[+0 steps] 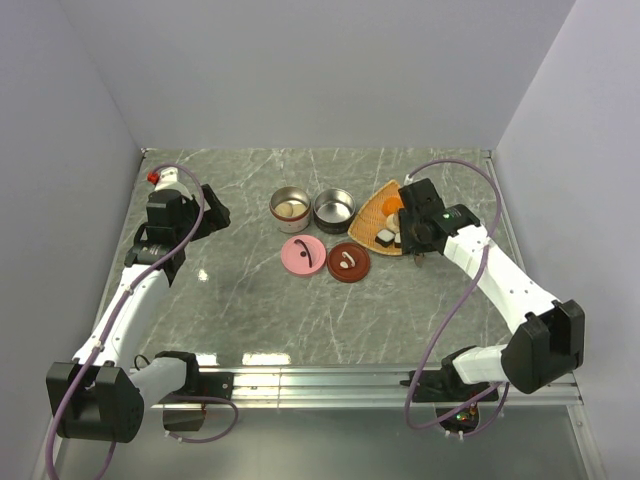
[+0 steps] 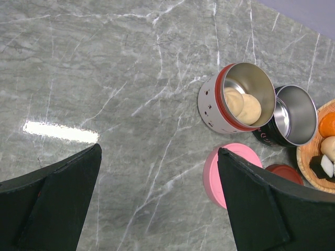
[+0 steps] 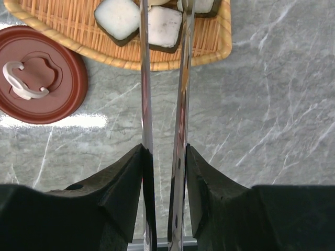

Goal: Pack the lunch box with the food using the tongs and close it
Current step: Pick up the food using the clamp

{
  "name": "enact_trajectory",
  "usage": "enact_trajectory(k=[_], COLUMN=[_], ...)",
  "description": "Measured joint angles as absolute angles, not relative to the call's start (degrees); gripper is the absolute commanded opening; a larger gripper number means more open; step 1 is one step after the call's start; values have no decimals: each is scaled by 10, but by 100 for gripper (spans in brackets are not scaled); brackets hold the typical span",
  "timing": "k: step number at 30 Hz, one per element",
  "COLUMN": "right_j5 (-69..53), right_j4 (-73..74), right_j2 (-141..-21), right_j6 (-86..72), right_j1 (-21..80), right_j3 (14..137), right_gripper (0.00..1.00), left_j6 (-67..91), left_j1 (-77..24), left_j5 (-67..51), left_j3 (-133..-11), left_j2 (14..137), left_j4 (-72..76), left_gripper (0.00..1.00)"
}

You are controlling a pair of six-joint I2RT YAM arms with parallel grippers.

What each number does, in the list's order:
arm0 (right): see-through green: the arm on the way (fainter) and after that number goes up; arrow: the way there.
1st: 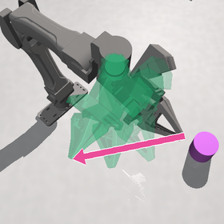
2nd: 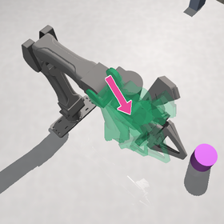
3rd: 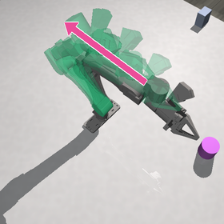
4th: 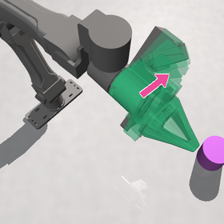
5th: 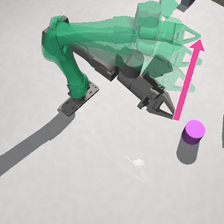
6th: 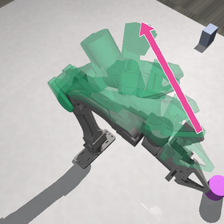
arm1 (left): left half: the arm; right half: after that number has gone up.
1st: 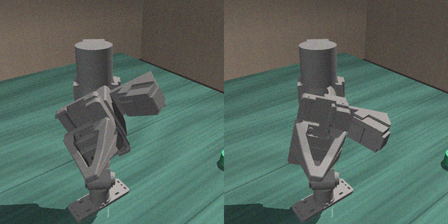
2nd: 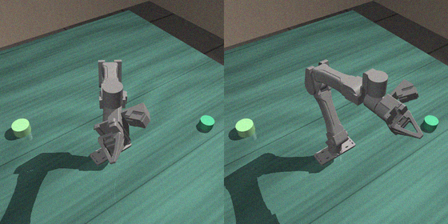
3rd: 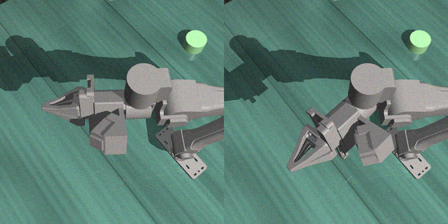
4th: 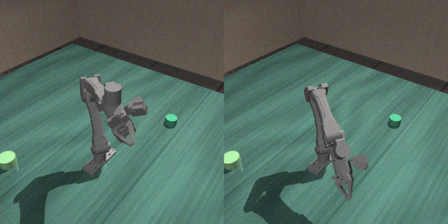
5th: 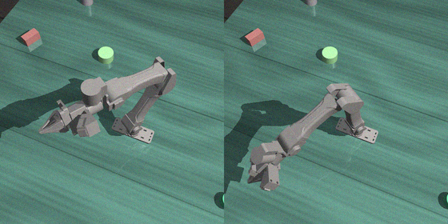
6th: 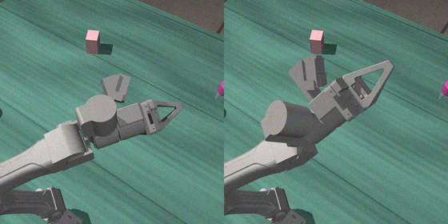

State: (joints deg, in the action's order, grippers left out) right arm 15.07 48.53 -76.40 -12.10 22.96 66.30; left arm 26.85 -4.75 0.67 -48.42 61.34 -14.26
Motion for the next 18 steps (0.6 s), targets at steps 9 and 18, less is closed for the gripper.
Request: enact_trajectory(k=[9, 18], right_j5=[135, 130], right_j4=[474, 484], right_j2=[-780, -781], right_j6=[-121, -120], right_j1=[223, 222], right_j3=[663, 675], right_gripper=[16, 10], left_j6=[269, 269], left_j1=[-48, -48], left_j5=[7, 7], left_j3=[-484, -484], left_j2=[613, 613], left_j4=[-143, -143], left_gripper=[99, 99])
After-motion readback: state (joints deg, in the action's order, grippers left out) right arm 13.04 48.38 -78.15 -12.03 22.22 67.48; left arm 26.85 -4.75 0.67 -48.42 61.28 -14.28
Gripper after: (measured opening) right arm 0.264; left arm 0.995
